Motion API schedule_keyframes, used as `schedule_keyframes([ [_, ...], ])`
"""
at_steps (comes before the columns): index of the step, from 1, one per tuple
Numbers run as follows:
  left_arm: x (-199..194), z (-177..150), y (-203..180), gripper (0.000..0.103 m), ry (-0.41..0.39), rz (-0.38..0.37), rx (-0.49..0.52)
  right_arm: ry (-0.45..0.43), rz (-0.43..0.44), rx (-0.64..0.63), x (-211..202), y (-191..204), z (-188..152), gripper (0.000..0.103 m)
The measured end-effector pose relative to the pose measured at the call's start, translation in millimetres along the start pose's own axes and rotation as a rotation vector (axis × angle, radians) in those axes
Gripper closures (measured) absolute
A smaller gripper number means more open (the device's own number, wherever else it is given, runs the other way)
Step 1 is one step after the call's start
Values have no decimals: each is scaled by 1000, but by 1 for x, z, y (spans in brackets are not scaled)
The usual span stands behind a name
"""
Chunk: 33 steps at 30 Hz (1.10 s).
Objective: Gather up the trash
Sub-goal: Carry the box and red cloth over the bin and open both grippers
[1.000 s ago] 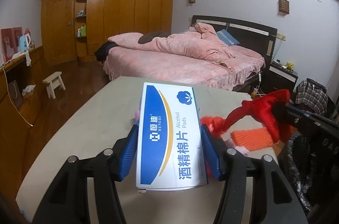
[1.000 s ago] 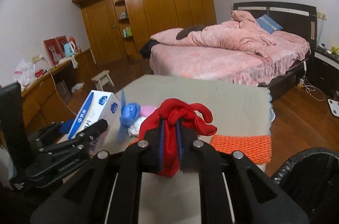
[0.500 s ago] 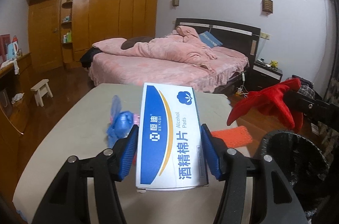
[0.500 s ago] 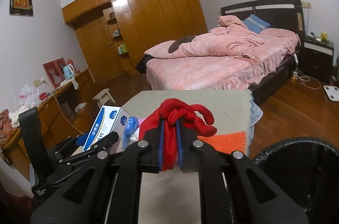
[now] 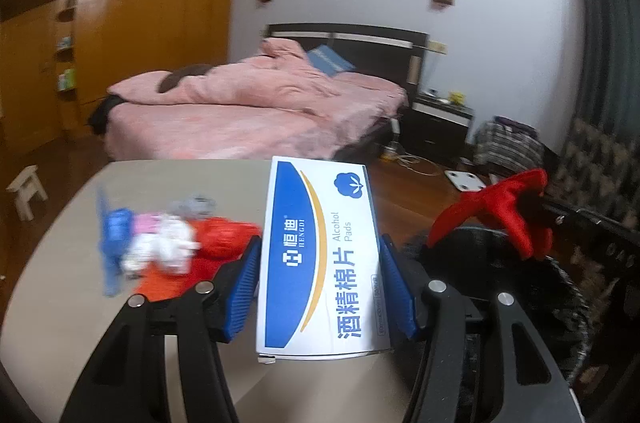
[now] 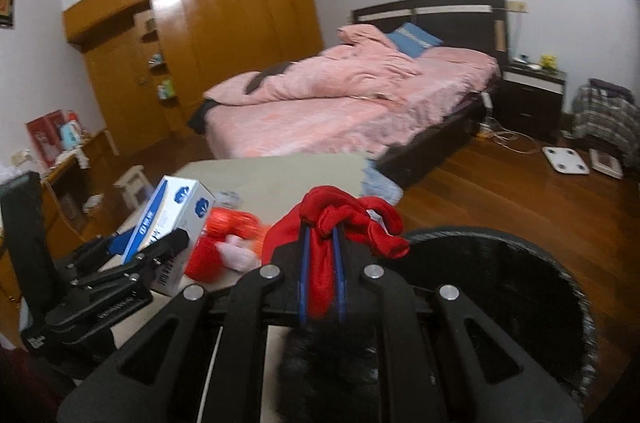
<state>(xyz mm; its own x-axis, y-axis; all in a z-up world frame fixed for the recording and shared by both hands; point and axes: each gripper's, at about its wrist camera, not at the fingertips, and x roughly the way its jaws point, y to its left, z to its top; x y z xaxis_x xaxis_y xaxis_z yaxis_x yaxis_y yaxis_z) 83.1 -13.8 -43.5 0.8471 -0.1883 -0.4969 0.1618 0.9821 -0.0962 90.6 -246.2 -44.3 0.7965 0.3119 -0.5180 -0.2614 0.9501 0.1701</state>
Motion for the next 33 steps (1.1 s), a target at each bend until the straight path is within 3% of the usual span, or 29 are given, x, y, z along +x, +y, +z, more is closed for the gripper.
schedule_keyframes([
  [13, 41, -5, -94, 46, 43, -182, 74, 54, -188, 95, -22, -80, -41, 89],
  [17, 53, -5, -107, 44, 73, -249, 87, 40, -240, 125, -31, -94, -45, 72],
  [20, 54, -7, -107, 31, 84, -262, 88, 22, -268, 141, -35, -102, -48, 57],
  [22, 52, -7, -102, 27, 81, -253, 81, 12, -277, 144, -37, -103, -48, 46],
  [24, 49, -6, -94, 23, 71, -228, 80, 0, -288, 143, -36, -100, -47, 26],
  [26, 43, -5, -79, 19, 52, -183, 77, -15, -292, 143, -36, -95, -46, 14],
  [33, 22, -4, -11, 12, 3, -4, 40, -41, -200, 63, -6, -38, -28, 7],
])
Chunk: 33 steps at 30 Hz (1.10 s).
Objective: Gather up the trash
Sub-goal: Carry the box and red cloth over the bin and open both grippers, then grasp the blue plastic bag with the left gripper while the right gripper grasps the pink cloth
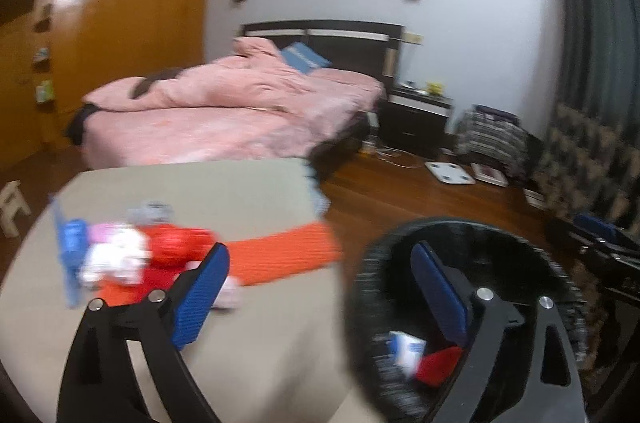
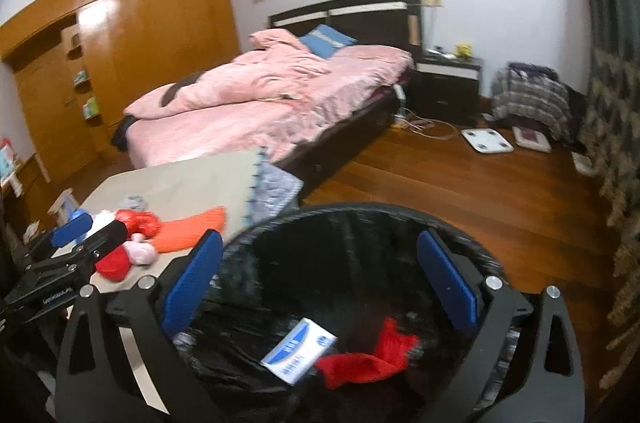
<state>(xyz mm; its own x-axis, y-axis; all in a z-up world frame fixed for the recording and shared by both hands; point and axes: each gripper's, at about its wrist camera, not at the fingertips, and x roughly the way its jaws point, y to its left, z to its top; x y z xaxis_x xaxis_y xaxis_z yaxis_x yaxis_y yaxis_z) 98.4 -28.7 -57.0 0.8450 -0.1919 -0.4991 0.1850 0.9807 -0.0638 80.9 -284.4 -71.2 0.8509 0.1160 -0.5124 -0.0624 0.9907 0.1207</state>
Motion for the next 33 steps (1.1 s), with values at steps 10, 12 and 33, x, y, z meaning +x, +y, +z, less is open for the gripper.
schedule_keyframes([
  [10, -23, -16, 121, 12, -9, 287, -99, 22, 186, -53, 50, 109, 20, 7],
  [12, -24, -19, 138, 12, -6, 325, -118, 35, 205, -77, 64, 132, 19, 7],
  [33, -3, -59, 201, 13, 89, 388, -211, 293, 237, -203, 174, 216, -33, 30],
])
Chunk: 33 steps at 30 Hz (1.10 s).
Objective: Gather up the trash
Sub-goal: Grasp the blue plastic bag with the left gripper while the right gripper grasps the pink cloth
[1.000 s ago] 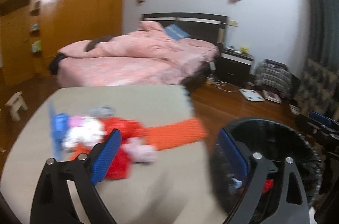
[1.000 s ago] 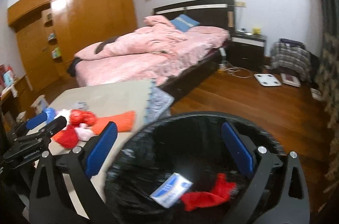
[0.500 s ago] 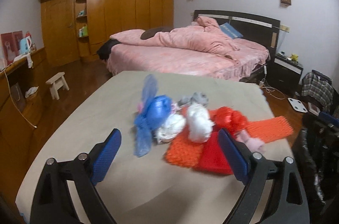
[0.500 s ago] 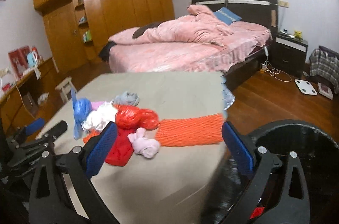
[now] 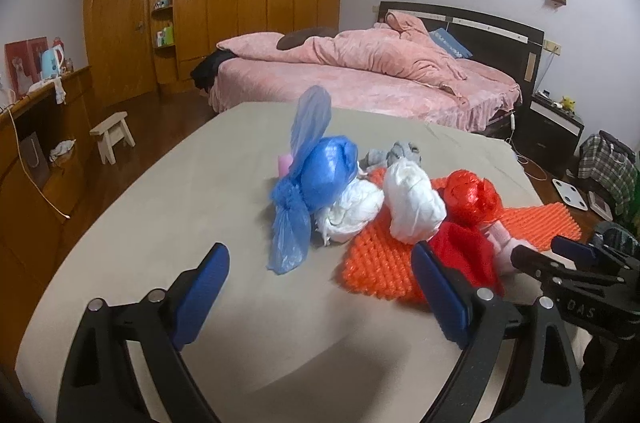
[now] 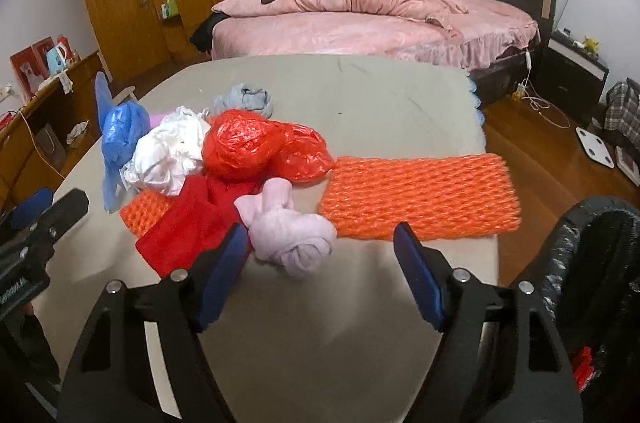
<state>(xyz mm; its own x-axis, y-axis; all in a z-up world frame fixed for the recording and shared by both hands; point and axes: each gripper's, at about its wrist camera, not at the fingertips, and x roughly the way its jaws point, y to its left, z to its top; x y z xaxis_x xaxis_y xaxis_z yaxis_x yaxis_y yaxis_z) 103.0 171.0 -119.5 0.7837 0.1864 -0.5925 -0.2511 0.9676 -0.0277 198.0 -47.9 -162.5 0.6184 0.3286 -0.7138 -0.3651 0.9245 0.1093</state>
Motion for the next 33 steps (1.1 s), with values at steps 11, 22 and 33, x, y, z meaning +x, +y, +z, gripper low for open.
schedule_keyframes([
  [11, 5, -3, 5, 14, 17, -8, -11, 68, 32, -70, 13, 15, -2, 60],
  [22, 6, 2, 6, 15, 2, -6, -8, -65, 51, -39, -27, 10, 11, 62],
  [33, 33, 31, 12, 22, -31, 16, 7, -112, 58, -44, -27, 9, 35, 61],
])
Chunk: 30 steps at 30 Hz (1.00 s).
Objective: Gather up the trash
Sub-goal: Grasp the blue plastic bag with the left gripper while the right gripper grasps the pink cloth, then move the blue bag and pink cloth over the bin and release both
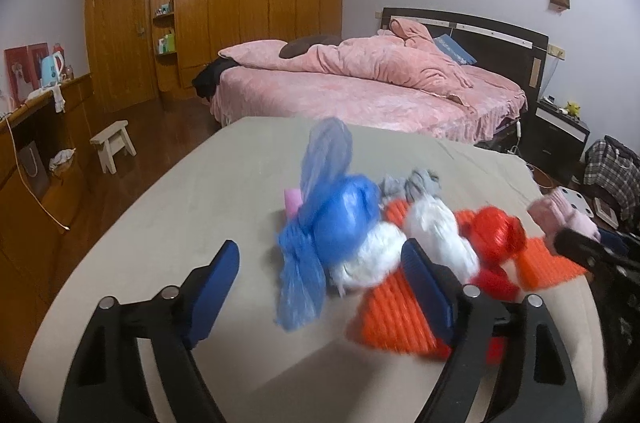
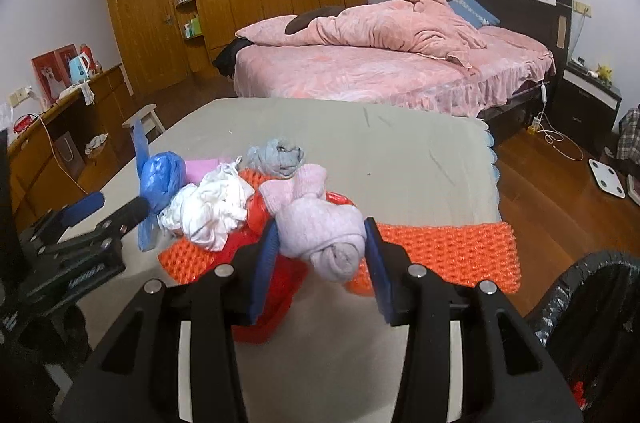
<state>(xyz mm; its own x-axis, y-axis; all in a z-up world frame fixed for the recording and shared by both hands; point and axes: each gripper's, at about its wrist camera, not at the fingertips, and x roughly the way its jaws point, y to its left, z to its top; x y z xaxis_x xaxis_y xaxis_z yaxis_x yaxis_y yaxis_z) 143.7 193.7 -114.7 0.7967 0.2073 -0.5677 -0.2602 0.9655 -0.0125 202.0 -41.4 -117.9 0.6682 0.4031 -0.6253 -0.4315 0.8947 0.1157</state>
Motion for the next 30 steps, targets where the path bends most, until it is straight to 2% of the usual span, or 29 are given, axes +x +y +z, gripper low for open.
schedule_keyframes([
  [5, 23, 9, 3, 25, 17, 4, 9, 6, 2, -6, 6, 2, -1, 61],
  [7, 32, 12, 4, 32, 36, -15, 6, 9, 3, -8, 6, 3, -2, 61],
  [9, 37, 10, 5, 51, 57, -42, 1, 12, 5, -8, 8, 4, -2, 61],
  [10, 41, 9, 6, 57, 78, -71, -6, 12, 6, -8, 8, 5, -2, 61],
  [12, 41, 8, 7, 66, 79, -85, -12, 11, 8, -12, 7, 6, -2, 61],
  [14, 35, 8, 8, 70, 54, -94, -17, 6, 8, -19, 6, 9, -2, 61],
  [25, -16, 21, 5, 74, -52, -84, -25, -56, 36, 1, -22, 12, 8, 61],
  [30, -37, 25, -2, 74, -65, -97, -28, -86, 45, 10, -43, 11, 11, 61],
])
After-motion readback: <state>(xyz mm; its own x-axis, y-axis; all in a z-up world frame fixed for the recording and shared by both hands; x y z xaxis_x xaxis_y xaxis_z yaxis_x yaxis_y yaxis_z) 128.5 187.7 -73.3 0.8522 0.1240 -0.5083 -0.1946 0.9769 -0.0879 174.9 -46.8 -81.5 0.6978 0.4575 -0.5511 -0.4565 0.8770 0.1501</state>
